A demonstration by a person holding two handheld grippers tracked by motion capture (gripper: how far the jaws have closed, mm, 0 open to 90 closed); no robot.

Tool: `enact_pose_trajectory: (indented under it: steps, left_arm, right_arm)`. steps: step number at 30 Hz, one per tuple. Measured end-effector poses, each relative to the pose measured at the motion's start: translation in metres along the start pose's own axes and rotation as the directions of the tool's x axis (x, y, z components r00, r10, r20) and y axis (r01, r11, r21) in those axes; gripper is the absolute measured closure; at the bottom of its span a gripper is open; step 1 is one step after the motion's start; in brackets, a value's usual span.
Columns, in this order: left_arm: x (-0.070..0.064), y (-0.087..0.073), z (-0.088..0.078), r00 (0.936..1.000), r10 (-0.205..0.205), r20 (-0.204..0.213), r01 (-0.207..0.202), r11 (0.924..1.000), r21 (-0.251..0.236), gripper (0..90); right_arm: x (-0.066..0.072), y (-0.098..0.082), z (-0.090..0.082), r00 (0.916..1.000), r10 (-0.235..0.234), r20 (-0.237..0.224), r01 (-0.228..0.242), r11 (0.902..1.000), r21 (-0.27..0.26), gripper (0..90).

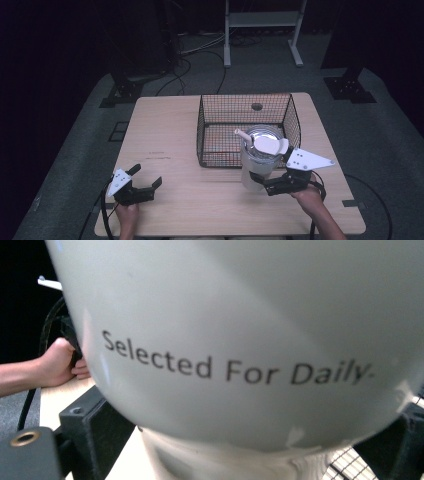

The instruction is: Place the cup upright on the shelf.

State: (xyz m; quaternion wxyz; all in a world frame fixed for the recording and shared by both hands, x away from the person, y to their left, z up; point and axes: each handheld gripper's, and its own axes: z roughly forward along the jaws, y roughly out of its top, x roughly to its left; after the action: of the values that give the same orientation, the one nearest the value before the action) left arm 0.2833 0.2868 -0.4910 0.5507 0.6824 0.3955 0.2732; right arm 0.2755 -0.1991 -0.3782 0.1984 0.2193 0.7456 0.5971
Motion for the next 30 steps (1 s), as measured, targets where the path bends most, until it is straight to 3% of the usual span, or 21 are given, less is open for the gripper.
enact_pose_trajectory:
  steps: [26,30]
  left_arm:
    - [0.0,0.0,0.0,1.0,0.004,0.002,-0.004,1.0,-0.002,0.0]
    - [0.0,0.0,0.0,1.0,0.004,0.002,-0.004,1.0,-0.003,0.0]
  right_arm:
    - [-0.033,0.059,0.022,0.9999,0.002,0.011,-0.002,0.9993,-0.037,7.5]
    - [-0.039,0.067,0.031,0.9995,-0.019,0.024,0.02,0.9992,-0.035,7.4]
